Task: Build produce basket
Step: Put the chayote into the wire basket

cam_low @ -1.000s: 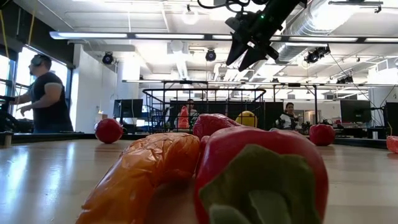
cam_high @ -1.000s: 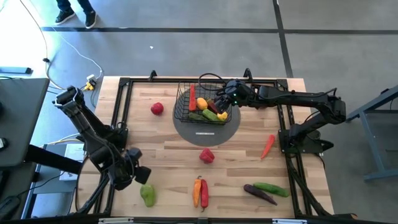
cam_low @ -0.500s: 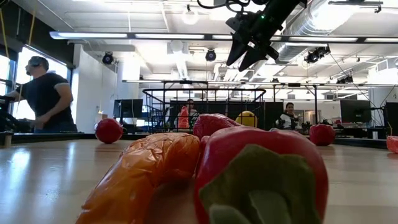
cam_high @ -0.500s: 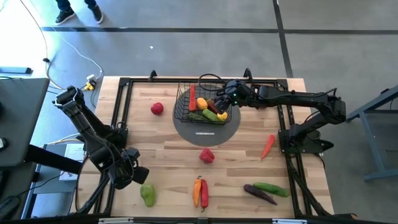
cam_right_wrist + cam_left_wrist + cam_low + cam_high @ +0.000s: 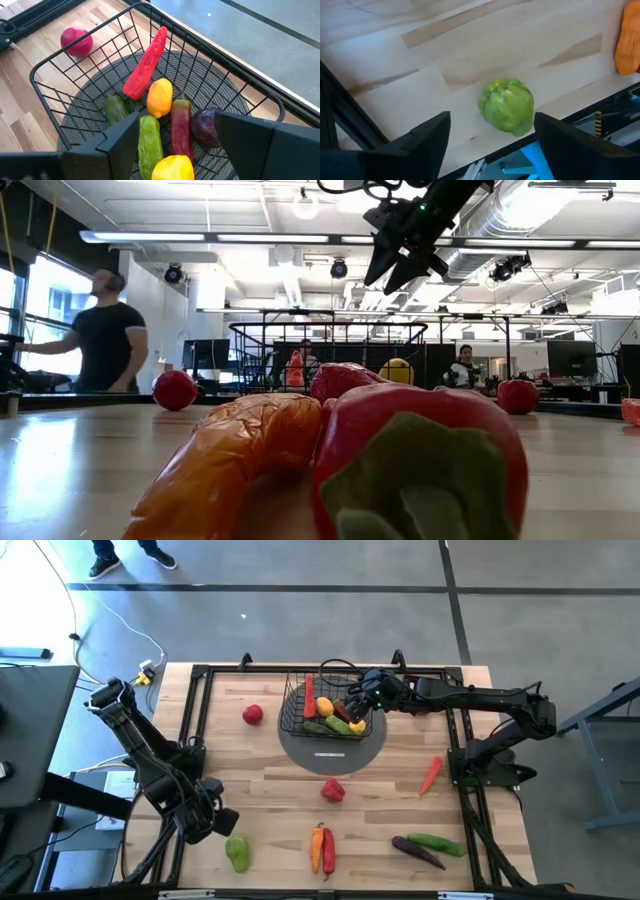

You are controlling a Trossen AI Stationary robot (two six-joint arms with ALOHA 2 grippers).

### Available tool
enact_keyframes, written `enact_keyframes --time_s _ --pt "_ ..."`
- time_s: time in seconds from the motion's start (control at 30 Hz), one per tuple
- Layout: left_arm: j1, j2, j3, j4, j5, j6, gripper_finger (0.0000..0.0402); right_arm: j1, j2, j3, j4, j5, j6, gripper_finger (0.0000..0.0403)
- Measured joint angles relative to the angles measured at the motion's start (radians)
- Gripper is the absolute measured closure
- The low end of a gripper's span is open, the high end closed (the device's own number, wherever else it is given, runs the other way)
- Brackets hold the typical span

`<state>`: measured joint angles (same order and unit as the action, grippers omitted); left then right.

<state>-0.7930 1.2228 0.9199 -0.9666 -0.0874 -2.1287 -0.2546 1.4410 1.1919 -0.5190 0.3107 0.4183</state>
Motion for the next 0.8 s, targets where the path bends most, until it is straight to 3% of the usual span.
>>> enact_keyframes --time_s 0.37,0.8 --pt "-0.075 0.03 0.0 0.181 -0.052 -0.176 0.0101 0.0 0.0 0.0 0.0 -0.007 0.0 0.0162" --pt "-0.085 0.193 0.0 0.332 -0.017 -0.2 0.0103 0.0 0.0 0.0 -0.002 -0.008 -0.018 0.0162"
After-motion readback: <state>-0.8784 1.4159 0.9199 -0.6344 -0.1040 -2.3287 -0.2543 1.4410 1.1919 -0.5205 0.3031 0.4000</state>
